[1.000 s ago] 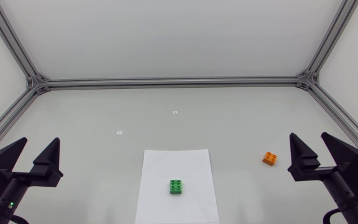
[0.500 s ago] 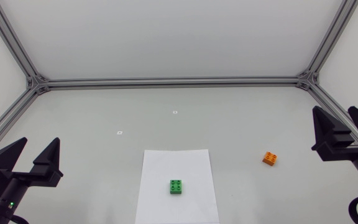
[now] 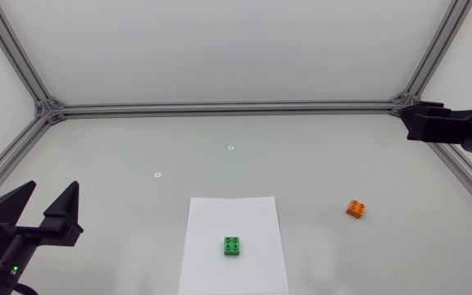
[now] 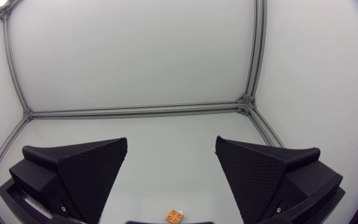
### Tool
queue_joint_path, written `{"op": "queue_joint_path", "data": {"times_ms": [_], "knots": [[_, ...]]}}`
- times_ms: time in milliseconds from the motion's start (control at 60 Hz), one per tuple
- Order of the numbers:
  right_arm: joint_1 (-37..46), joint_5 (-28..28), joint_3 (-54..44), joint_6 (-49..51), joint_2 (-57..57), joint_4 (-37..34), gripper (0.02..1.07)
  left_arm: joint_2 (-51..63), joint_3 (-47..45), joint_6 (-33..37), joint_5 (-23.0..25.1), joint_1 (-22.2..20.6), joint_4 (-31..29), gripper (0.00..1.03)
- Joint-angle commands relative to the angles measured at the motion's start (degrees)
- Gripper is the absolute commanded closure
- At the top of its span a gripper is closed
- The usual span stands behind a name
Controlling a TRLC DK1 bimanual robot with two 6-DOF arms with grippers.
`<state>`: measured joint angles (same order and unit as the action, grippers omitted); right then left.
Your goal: Pick up the orange 2x2 brick with the right arm and stack it on top of the green 2x2 brick in the center
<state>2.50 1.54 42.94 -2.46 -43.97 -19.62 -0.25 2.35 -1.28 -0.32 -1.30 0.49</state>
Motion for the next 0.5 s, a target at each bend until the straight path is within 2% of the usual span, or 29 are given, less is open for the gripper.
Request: {"op": "queue_joint_path", "data": {"times_ms": [0, 133, 483], "knots": [[0.75, 0.39, 3.64, 1.93, -5.43, -3.50, 0.06, -0.45, -2.35, 0.75, 0.23, 0.16, -0.84, 0.04], [1.10, 1.27, 7.95, 8.08, -12.55, -10.09, 0.06, -0.45, -2.35, 0.75, 0.23, 0.16, -0.76, 0.04], [1.19, 0.66, 12.87, 23.20, -26.17, -17.56, 0.06, -0.45, -2.35, 0.75, 0.23, 0.16, -0.76, 0.04]]}}
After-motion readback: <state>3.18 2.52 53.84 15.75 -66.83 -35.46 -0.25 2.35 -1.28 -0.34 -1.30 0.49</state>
